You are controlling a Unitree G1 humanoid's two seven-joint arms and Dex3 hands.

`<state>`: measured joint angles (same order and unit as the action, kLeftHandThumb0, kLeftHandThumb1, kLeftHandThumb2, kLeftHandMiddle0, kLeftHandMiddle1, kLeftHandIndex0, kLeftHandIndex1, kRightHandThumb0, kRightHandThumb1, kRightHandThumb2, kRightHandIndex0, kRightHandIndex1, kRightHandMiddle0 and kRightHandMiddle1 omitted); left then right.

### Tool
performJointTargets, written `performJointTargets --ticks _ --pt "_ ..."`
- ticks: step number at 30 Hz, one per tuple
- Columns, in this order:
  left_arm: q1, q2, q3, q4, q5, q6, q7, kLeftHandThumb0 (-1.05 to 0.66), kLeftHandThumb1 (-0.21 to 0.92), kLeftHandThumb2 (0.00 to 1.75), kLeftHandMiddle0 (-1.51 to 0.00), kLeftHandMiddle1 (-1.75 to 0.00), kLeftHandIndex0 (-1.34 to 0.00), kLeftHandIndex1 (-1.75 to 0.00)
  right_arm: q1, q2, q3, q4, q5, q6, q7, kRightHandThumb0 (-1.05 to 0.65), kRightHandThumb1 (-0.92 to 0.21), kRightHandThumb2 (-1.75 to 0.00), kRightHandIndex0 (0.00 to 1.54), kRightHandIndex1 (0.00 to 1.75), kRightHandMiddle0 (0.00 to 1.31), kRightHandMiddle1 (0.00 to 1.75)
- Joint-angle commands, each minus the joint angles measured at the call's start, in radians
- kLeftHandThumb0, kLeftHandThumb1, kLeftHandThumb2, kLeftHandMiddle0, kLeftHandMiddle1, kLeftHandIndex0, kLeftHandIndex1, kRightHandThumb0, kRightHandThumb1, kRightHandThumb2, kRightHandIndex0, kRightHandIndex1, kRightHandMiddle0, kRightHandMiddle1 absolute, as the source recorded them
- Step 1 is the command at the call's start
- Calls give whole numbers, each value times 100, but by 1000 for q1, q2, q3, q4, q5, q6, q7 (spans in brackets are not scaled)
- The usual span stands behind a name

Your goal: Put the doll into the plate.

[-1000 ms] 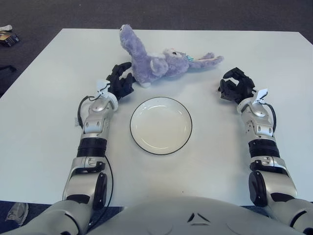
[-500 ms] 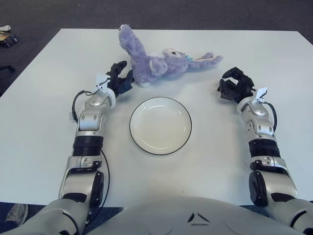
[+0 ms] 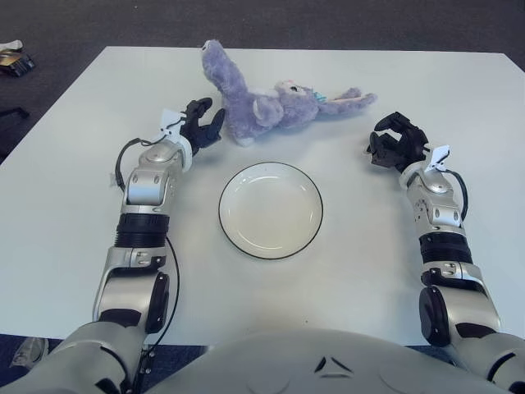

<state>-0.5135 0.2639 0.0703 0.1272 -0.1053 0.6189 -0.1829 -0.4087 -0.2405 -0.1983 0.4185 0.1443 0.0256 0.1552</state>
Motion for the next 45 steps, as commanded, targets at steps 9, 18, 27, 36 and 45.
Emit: performJointTargets --ticks 9,18,27,36,45 --pt "-107 13 -19 145 6 23 -28 -74 85 48 0 -71 0 -14 23 -11 -11 -26 7 34 4 -1 -33 -130 49 175 48 174" --pt "-196 -14 56 404 -80 -42 -98 -71 83 47 -1 -33 0 -12 31 -13 -15 -16 11 21 17 -1 -34 -130 49 175 47 174" --pt "-321 2 102 677 -141 -40 -222 -71 86 48 -8 -65 0 -4 35 -15 -20 -4 11 12 27 -1 -32 -132 50 174 48 174" --pt "-356 -14 146 840 -182 -98 -271 -71 83 47 -11 -93 0 -23 40 -18 -21 2 6 0 43 -1 -32 -131 50 174 49 174" --pt "-393 -10 168 1018 -189 -198 -353 -70 75 52 -11 -96 0 -33 51 -20 -19 9 2 -18 45 -1 -32 -131 50 174 49 174"
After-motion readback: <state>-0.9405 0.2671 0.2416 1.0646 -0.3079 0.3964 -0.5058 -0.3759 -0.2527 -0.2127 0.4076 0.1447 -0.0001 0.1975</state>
